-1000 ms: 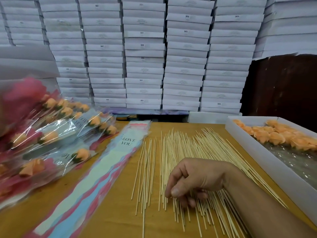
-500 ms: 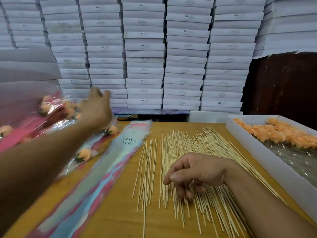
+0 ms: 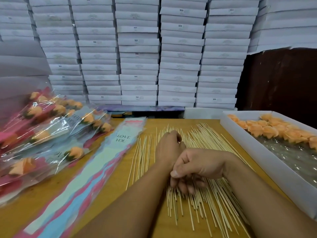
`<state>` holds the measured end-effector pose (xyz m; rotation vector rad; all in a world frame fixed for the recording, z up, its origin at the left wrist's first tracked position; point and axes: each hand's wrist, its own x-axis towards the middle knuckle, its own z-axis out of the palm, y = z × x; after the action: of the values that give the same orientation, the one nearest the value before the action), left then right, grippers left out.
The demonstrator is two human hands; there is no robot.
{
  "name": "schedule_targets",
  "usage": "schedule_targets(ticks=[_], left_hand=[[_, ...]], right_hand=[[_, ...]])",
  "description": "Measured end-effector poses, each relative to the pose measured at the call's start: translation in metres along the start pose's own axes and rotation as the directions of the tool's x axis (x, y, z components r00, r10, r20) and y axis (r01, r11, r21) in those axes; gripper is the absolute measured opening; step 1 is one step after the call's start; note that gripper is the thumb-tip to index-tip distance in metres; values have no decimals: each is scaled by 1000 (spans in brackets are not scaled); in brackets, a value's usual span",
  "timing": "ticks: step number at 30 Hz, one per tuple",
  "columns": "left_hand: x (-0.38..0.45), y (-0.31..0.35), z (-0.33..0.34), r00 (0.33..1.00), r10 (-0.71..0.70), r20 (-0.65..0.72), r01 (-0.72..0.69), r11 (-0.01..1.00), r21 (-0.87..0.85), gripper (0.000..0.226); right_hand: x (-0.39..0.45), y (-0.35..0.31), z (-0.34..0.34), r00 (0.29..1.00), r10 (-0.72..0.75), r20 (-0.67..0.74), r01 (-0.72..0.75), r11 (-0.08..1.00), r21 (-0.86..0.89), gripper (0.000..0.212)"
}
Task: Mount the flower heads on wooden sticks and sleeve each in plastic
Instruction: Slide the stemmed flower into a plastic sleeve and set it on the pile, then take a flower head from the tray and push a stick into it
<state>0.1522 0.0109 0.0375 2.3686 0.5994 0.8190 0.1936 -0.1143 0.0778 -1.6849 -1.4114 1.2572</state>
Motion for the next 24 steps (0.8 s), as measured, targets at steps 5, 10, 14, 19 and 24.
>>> schedule_targets(ticks=[5,10,14,19,24], left_hand=[[2,-6,0,998,38,-49,-37,999,22,7],[4,-9,5,998,31,-53,-28,997,69,9],[3,-12,5,994,37,-107,-25,994,107,10],[5,-16,6,994,50,-94,-38,992,123,11],[4,-17,7,995,49,-81,-39,993,115,10]], right_hand=[[-2,1,-2,998,-21,-53,23,999,24,22],[-5,0,-5,954,73,-289,-128,976,-177,23],[-17,-3,-20,739,83,-669,-441,809,-388,28],[-51,-9,-69,347,-57,-936,-594,759,-266,23],[-109,26,-122,12,-64,-998,-828,559,-45,22]])
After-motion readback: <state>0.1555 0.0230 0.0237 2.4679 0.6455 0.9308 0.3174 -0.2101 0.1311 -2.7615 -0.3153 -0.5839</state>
